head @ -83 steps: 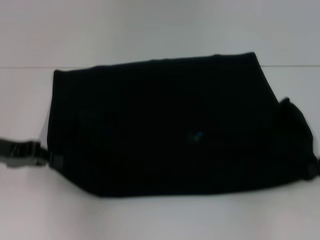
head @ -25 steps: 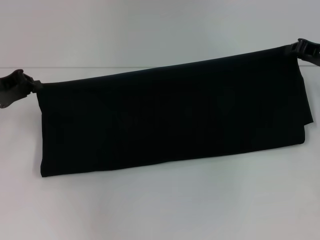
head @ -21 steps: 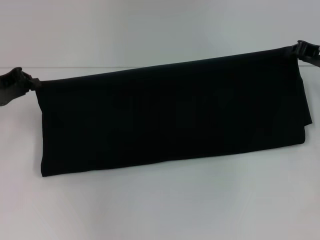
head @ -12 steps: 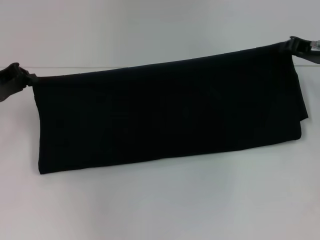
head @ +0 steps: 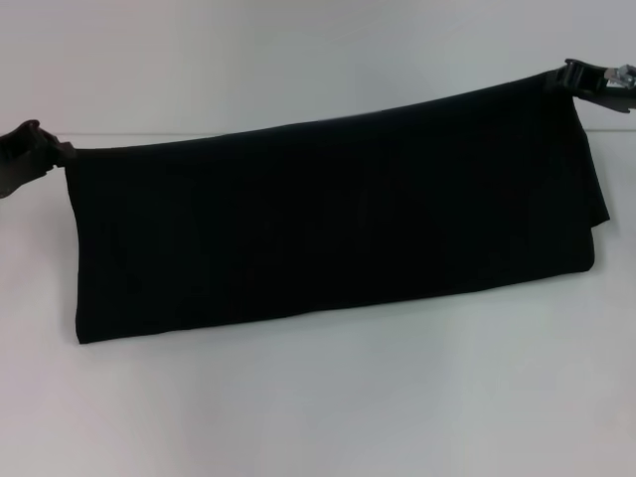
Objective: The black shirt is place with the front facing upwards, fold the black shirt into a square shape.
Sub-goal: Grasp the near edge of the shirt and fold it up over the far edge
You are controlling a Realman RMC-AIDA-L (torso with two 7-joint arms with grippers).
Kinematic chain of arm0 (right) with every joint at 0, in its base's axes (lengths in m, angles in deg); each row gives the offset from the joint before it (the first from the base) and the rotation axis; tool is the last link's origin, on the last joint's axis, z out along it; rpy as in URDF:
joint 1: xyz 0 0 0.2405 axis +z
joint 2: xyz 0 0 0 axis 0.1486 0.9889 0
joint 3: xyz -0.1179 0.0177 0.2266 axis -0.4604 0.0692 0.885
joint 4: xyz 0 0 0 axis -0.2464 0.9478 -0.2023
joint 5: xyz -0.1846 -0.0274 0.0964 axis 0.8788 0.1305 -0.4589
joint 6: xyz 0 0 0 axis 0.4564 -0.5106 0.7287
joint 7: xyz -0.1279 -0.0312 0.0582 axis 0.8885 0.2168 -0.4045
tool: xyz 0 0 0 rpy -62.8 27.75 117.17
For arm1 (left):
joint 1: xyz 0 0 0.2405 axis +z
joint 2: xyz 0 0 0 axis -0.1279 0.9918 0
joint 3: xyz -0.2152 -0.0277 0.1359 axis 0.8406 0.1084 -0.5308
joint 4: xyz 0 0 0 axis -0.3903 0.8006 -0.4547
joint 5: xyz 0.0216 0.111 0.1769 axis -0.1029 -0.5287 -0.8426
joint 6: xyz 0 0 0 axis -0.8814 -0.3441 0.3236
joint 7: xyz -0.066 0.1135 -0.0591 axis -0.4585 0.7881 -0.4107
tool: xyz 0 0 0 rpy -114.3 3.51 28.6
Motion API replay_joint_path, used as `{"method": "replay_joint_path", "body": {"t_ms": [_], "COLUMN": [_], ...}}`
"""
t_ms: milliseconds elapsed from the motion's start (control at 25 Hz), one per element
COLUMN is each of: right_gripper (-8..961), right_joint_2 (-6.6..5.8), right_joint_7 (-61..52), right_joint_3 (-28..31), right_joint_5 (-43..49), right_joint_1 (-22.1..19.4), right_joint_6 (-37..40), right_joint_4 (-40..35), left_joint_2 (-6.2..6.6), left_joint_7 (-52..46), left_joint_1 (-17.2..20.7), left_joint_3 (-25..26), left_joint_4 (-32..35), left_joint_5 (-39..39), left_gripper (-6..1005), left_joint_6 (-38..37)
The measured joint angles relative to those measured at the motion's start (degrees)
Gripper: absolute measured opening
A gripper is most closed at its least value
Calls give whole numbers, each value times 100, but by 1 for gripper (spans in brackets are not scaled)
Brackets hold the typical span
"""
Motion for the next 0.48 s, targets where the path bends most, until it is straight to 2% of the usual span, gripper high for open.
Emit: {"method": "replay_joint_path", "body": {"t_ms": [320,400,440,480], "right_gripper": [77,78,94,111], "right_joint_2": [-128,-236,-378,-378], "right_joint_7": [-28,-52,-107,-107], "right_joint_3": [-136,-361,-526,-526], "right_joint_5": [53,55,59,59], "right_joint_1": [105,140,216,216], "right_joint_6": [-118,-97,-95,-95], "right_joint_4": [217,239,315,315], "left_joint_2": [46,71,76,75], "left_joint_7": [-42,-77,-96,-127], "left_joint_1": [-3,12,18,23], "left_joint_3": [33,49,49,50], "left_joint_4": [-93,-133,-144,-146], "left_joint_5": [51,116,137,150], "left_gripper": [15,17,18,19], "left_joint_6": [44,68,79,98]}}
